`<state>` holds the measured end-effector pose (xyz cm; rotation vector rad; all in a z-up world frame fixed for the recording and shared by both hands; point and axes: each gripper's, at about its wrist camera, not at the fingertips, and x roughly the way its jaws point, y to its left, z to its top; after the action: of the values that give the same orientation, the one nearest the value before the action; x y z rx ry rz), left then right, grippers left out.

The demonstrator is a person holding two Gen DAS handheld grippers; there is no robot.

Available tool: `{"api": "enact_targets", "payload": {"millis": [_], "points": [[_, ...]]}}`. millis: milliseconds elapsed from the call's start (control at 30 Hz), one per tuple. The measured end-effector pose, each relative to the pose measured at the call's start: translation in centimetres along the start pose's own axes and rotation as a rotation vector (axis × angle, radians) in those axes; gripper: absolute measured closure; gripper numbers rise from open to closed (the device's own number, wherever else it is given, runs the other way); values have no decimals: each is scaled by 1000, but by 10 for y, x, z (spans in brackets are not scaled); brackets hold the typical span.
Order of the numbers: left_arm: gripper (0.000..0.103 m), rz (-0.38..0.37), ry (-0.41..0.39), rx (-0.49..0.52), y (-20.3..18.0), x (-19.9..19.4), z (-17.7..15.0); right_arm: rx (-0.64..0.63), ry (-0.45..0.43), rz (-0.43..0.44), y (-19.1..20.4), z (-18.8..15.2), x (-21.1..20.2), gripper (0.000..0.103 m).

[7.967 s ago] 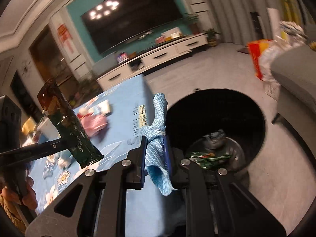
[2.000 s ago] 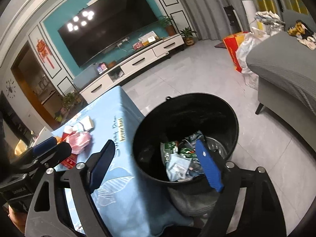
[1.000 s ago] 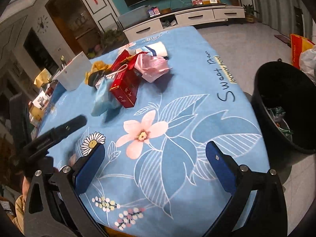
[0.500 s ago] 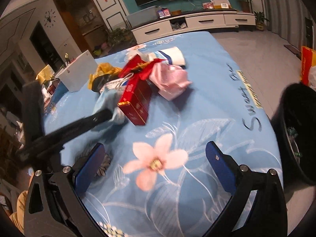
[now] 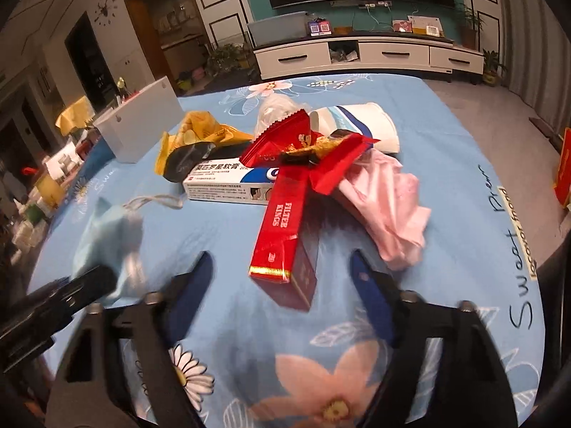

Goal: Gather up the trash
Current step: 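Grasp the blue face mask with the left tool while the right tool grasps the red box, then drop the blue mask into the black bin with the left tool while the right tool drops the red box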

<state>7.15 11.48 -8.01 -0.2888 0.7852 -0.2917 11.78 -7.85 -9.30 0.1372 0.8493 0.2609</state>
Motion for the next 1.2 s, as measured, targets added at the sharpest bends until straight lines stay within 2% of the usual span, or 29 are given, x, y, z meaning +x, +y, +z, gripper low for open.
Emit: {"api": "enact_targets", "payload": {"millis": [33, 100, 133, 333, 500, 900, 1200], "points": [[77, 1, 1, 2, 0, -1, 0, 4, 5, 8, -1, -2, -1, 69], [77, 0, 2, 6, -1, -2, -1, 10, 8, 31, -3, -8, -7, 79], [77, 0, 3, 8, 0, -4, -2, 13, 12, 43, -3, -11, -9, 80], [77, -16, 11, 37, -14, -12, -8, 9, -14, 114, -8, -36, -56, 80], [77, -49, 25, 79, -35, -19, -15, 56, -57, 120, -30, -57, -97, 80], [77, -207, 75, 278, -137, -14, -28, 266, -200, -16, -122, -91, -175, 80], [77, -368, 127, 387, -229, 18, -33, 425, -288, -161, -194, -119, -213, 80]]}}
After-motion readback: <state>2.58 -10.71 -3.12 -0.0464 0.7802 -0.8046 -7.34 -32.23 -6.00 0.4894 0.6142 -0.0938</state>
